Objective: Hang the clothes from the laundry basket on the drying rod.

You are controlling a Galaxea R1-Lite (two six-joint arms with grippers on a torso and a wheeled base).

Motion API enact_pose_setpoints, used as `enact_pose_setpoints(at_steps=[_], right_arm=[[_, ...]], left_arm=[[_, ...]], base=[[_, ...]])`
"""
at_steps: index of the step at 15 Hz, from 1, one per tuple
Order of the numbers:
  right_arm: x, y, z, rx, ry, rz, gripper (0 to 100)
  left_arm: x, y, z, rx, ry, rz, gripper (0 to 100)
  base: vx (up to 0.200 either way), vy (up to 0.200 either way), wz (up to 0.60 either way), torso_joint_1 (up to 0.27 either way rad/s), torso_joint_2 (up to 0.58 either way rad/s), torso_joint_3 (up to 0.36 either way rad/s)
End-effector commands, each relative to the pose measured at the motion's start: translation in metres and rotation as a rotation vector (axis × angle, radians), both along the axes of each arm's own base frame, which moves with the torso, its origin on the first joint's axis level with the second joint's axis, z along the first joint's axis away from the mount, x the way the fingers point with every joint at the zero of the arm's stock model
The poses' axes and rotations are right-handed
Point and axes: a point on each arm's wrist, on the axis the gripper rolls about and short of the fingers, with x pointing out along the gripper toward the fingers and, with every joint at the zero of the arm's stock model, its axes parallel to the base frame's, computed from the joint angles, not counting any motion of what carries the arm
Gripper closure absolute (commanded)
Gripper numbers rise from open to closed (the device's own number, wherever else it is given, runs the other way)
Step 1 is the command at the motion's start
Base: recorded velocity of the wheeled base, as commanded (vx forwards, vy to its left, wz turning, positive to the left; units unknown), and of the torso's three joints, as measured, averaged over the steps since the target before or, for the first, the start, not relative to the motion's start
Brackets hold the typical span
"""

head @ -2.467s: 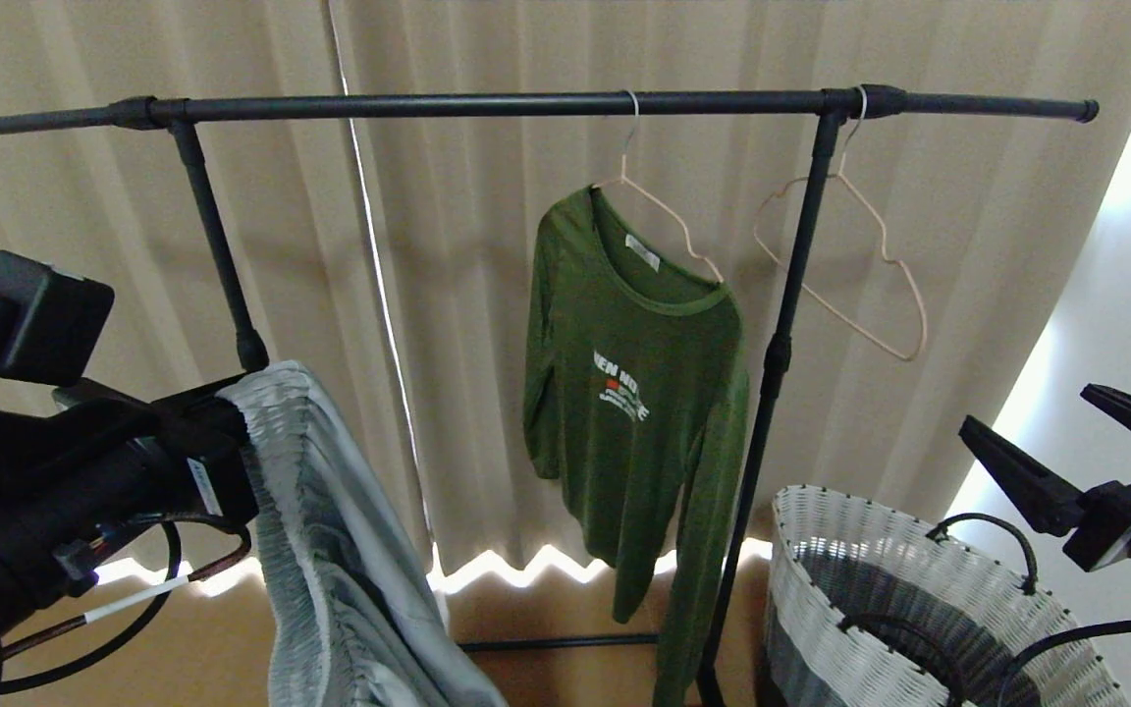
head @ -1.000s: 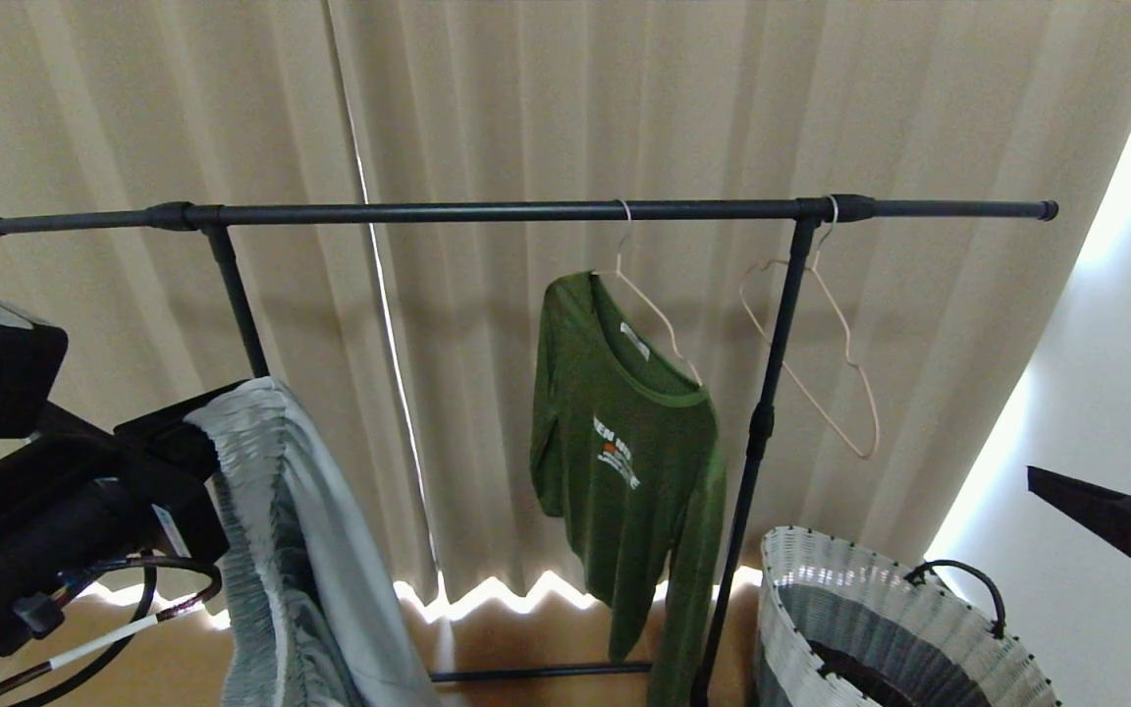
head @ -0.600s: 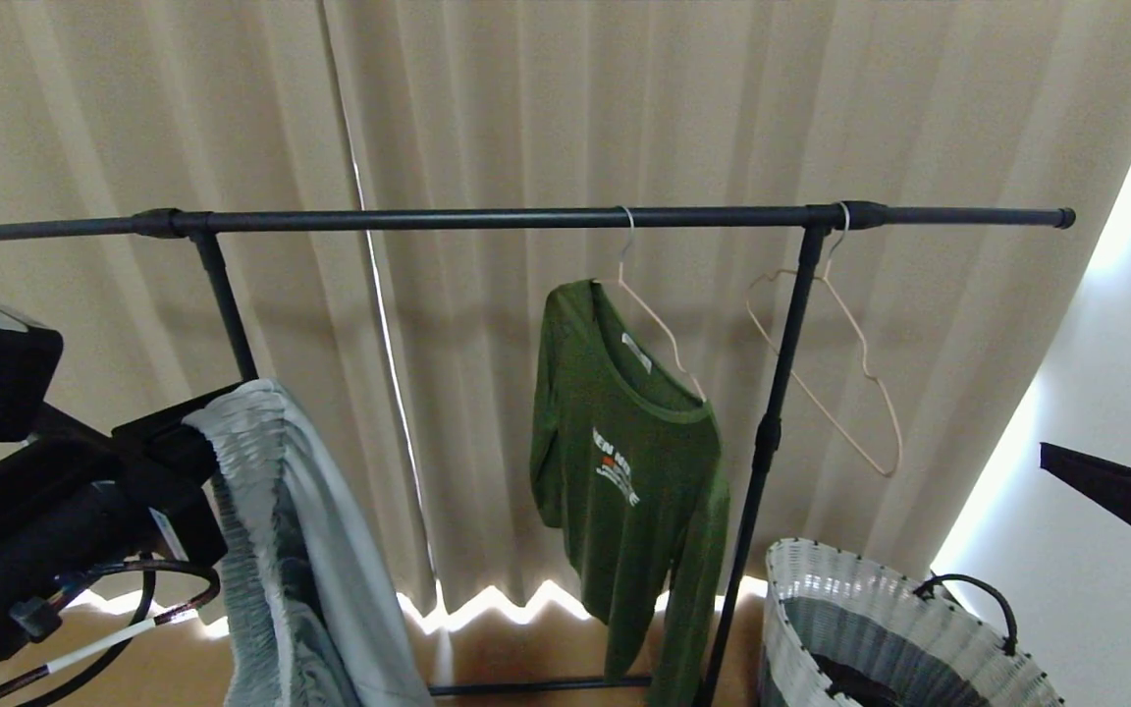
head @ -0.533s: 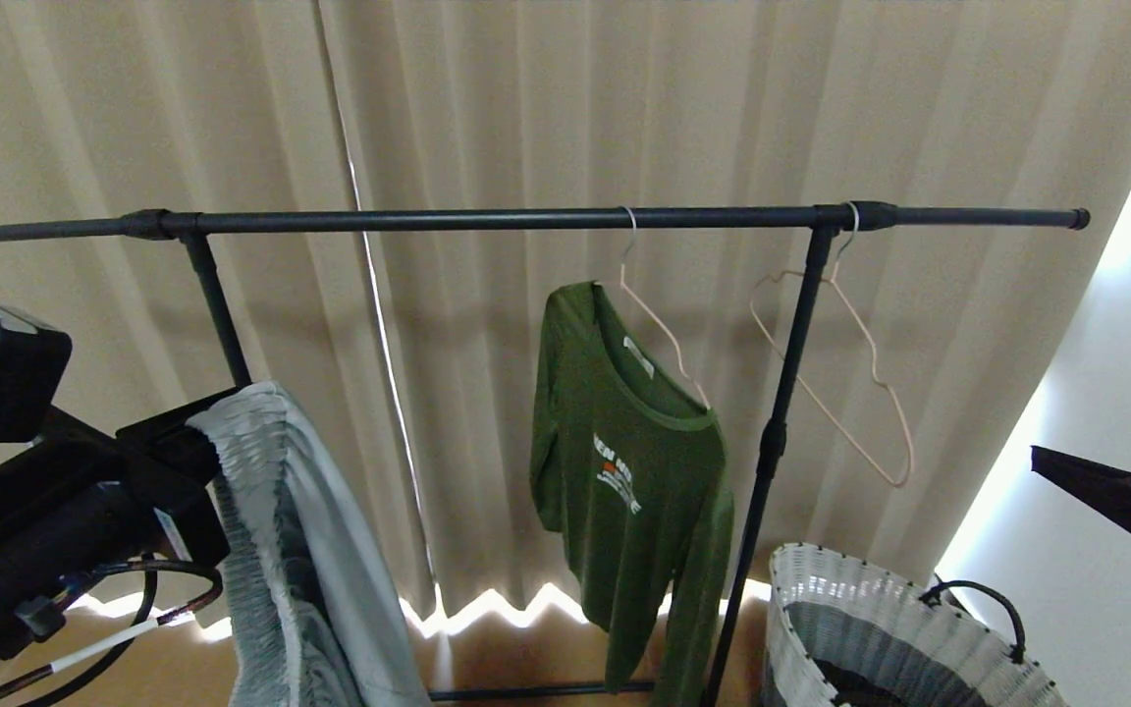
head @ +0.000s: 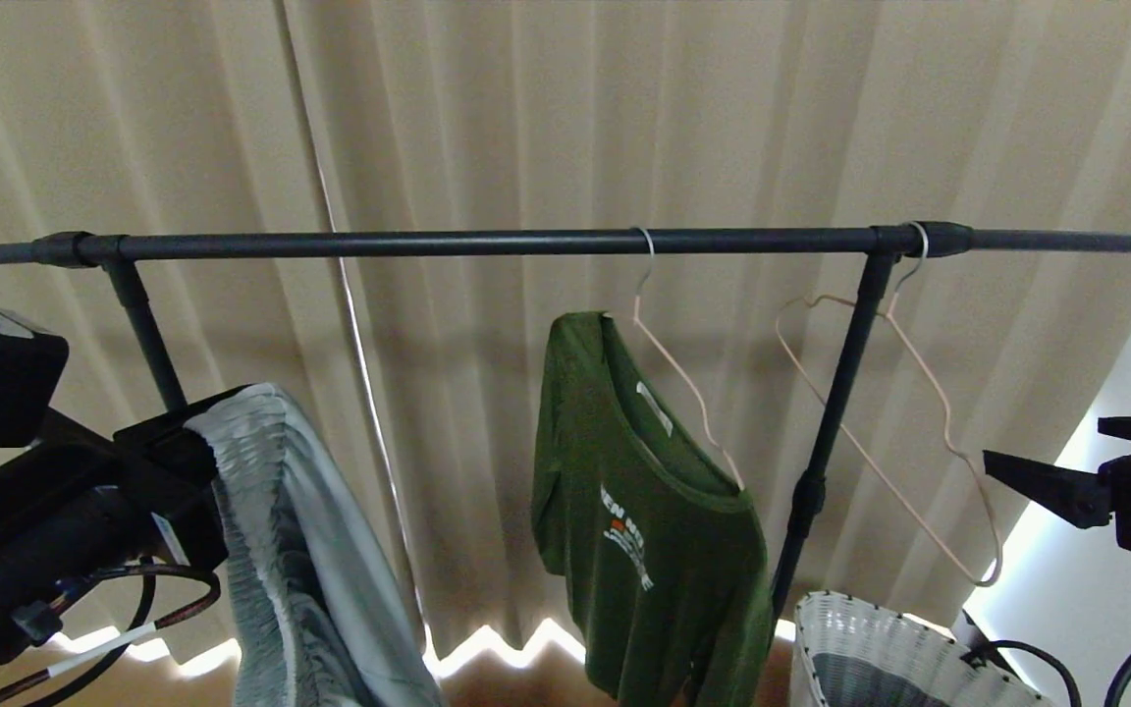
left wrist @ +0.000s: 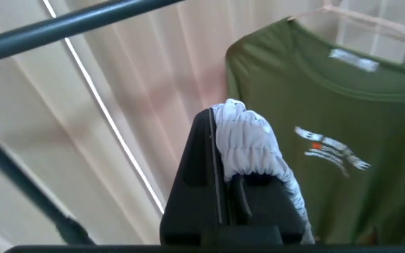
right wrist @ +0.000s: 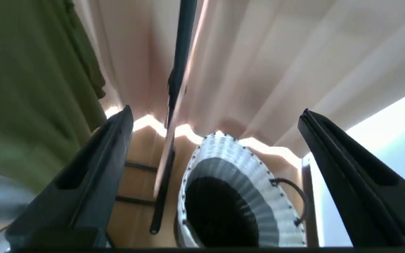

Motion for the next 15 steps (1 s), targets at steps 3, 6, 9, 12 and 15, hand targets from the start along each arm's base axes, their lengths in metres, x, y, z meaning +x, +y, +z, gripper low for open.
enact_pose_setpoints(at_steps=[3,6,9,12,15], right_arm=[[0.027,0.004,-0.012,0.017,0.087,-0.014,0],[0.050,0.009,-0.020,0.055,0.143,-0.040,0],[0.070,0.012,-0.029,0.061,0.181,-0.090,0],[0.087,0.024,-0.035,0.075,0.133,-0.095,0],[0.088,0.028,-0.036,0.072,0.136,-0.080,0]], left_arm=[[0.000,0.000,-0.001,0.002,0.003,0.002,100],[0.000,0.000,-0.001,0.001,0.002,0.002,100],[0.000,0.000,-0.001,0.001,0.002,0.002,100],[0.000,0.000,-0.001,0.001,0.002,0.000,100],[0.000,0.000,-0.001,0.002,0.003,0.000,100]], base=[[0.000,0.000,0.00,0.000,0.00,0.000],[0.000,0.000,0.00,0.000,0.00,0.000],[0.000,0.000,0.00,0.000,0.00,0.000],[0.000,0.000,0.00,0.000,0.00,0.000],[0.000,0.000,0.00,0.000,0.00,0.000]])
